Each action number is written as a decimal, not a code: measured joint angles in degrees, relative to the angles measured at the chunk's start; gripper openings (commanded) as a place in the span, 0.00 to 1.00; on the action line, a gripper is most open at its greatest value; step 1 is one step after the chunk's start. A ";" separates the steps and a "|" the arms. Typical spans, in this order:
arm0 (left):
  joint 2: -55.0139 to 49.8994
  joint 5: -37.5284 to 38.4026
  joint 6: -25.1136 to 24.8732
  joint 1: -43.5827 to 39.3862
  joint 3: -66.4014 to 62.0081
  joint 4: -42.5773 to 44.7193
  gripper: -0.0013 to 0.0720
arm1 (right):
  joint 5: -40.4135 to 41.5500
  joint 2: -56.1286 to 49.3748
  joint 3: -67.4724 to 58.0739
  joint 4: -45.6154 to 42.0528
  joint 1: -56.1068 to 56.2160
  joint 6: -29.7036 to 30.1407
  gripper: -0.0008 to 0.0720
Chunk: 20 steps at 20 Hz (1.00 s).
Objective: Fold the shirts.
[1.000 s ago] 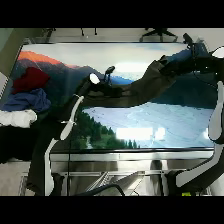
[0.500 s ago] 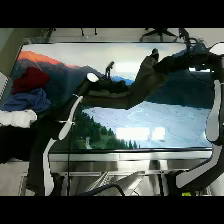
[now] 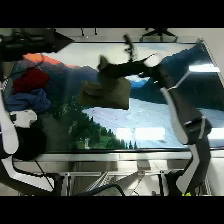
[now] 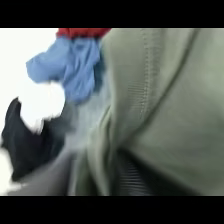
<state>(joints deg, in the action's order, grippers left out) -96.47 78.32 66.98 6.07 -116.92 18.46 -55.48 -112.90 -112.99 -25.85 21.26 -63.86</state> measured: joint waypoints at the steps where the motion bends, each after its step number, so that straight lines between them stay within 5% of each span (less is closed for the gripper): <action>1: 1.77 1.75 0.00 2.16 0.00 -0.24 0.03 | 6.25 -2.80 0.00 -0.04 3.96 0.00 0.61; 4: 4.55 7.13 0.02 6.14 0.00 -0.33 0.03 | 18.86 -8.79 0.04 -0.20 11.37 0.24 0.61; 7: 5.66 11.30 0.00 8.44 1.22 -0.31 0.03 | 22.08 -9.60 0.02 -0.83 11.67 0.39 0.60; 9: 5.95 12.33 0.00 9.14 3.23 -0.22 0.03 | 19.17 -7.63 0.00 -2.10 8.76 0.42 0.48; 11: 6.08 12.61 -0.26 9.49 5.95 -0.07 0.03 | 13.46 -4.70 -0.04 -4.42 4.04 -0.20 0.49; 13: 6.19 12.57 -0.83 9.66 8.50 -0.07 0.03 | 6.64 -2.08 -0.04 -8.63 -1.25 -3.61 0.78; 14: 6.19 12.50 -1.09 9.73 9.51 -0.07 0.03 | 3.50 -1.16 -0.07 -11.54 -3.74 -6.12 0.83; 20: 6.25 11.76 -1.55 9.77 12.11 -0.11 0.03 | -12.00 -3.93 0.09 -26.69 -12.48 -19.65 0.84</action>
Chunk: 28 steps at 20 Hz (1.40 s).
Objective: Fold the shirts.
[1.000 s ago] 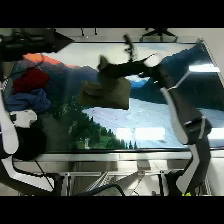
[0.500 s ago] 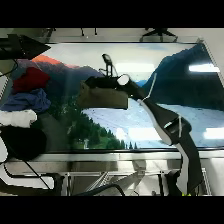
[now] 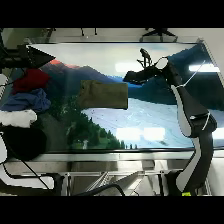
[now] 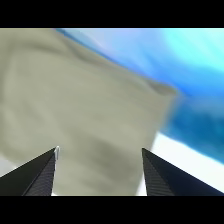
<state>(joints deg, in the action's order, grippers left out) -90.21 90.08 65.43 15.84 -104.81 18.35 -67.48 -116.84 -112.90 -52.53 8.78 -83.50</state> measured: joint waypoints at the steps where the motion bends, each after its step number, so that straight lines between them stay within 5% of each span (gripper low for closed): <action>1: 0.00 -0.09 -0.17 0.00 0.13 0.00 0.03 | -1.07 -1.22 0.00 -0.26 -0.07 -0.81 0.84; 28: 0.04 0.46 -0.94 0.00 0.37 0.02 0.03 | -1.05 -9.51 -0.20 9.01 4.33 1.68 0.79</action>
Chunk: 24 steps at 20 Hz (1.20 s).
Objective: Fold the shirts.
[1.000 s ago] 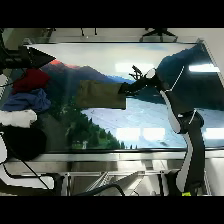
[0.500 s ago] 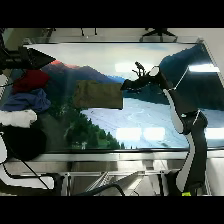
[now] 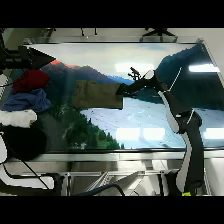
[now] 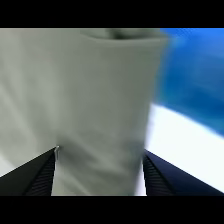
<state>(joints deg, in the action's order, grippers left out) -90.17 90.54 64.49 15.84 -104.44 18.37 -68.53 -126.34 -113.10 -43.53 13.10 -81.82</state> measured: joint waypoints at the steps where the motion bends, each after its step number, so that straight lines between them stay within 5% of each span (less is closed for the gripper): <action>1: 0.00 -0.09 0.00 0.00 0.00 0.00 0.03 | -0.09 -0.35 0.00 0.70 0.74 0.22 0.57; 3: 0.00 -0.07 0.00 0.00 0.00 0.00 0.03 | 0.02 -0.96 0.13 1.25 1.77 0.90 0.16; 4: 0.00 -0.07 0.02 0.00 0.00 0.02 0.03 | 0.09 -1.09 0.15 2.05 2.05 1.62 0.04; 9: 0.00 1.27 0.09 0.00 0.00 0.02 0.03 | 2.95 0.46 0.09 9.84 -0.26 4.96 0.04; 15: 0.00 2.58 0.09 0.00 0.00 0.04 0.03 | 1.03 7.67 0.50 11.13 -14.97 1.09 0.04; 24: 0.00 3.78 0.04 -0.44 0.00 0.04 0.03 | 6.58 33.97 23.96 -15.15 -44.68 -10.69 0.03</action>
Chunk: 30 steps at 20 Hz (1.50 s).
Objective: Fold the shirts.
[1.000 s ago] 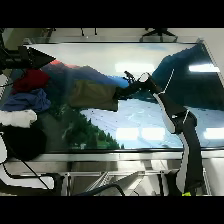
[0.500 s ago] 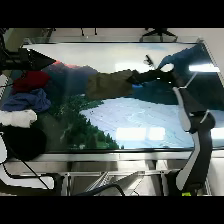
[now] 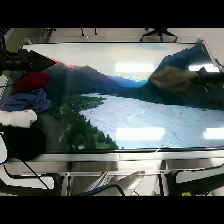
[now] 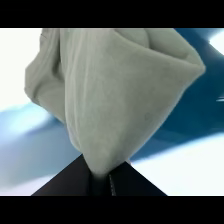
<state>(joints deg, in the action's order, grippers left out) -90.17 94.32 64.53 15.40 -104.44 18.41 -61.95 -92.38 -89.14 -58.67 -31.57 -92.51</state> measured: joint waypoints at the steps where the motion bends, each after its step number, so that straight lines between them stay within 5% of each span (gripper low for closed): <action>1: 0.00 0.00 0.00 -0.31 0.00 0.00 0.03 | 1.95 3.28 4.92 -1.40 -3.41 -0.46 0.03; 6: 0.00 0.00 -0.07 -3.45 0.00 0.00 0.03 | 6.43 12.02 25.33 -4.85 -19.54 5.79 0.04; 11: 0.00 -0.22 -0.07 -7.06 0.00 0.11 0.03 | 3.28 11.69 30.62 -5.66 -29.00 14.08 0.10; 13: 0.00 -0.79 -0.04 -8.22 0.00 0.11 0.03 | 1.05 11.61 31.21 -6.05 -30.53 15.61 0.77; 14: 0.00 -1.05 -0.04 -8.74 0.00 0.11 0.03 | 0.07 11.61 31.41 -6.25 -30.97 16.02 0.77; 18: 0.00 -1.57 0.04 -9.64 0.00 0.09 0.03 | -5.18 11.74 31.69 -6.93 -32.15 15.58 0.77; 23: 0.00 -2.23 1.01 -9.18 -0.20 -0.22 0.03 | -9.97 15.41 29.90 -5.73 -32.65 11.96 0.22; 25: 0.00 -2.43 1.68 -8.61 -1.11 -0.17 0.03 | -10.93 18.12 28.52 -1.66 -32.04 11.52 0.15; 26: 0.00 -2.51 2.10 -8.24 -1.84 -0.09 0.03 | -11.30 19.78 27.89 1.11 -31.39 11.61 0.04; 30: 2.45 -3.54 3.91 -7.08 -1.29 5.03 0.03 | -12.15 26.53 26.99 8.68 -23.93 13.75 0.04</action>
<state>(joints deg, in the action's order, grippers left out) -87.72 90.78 68.45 8.32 -105.73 23.44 -74.11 -65.84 -62.15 -50.00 -55.51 -78.76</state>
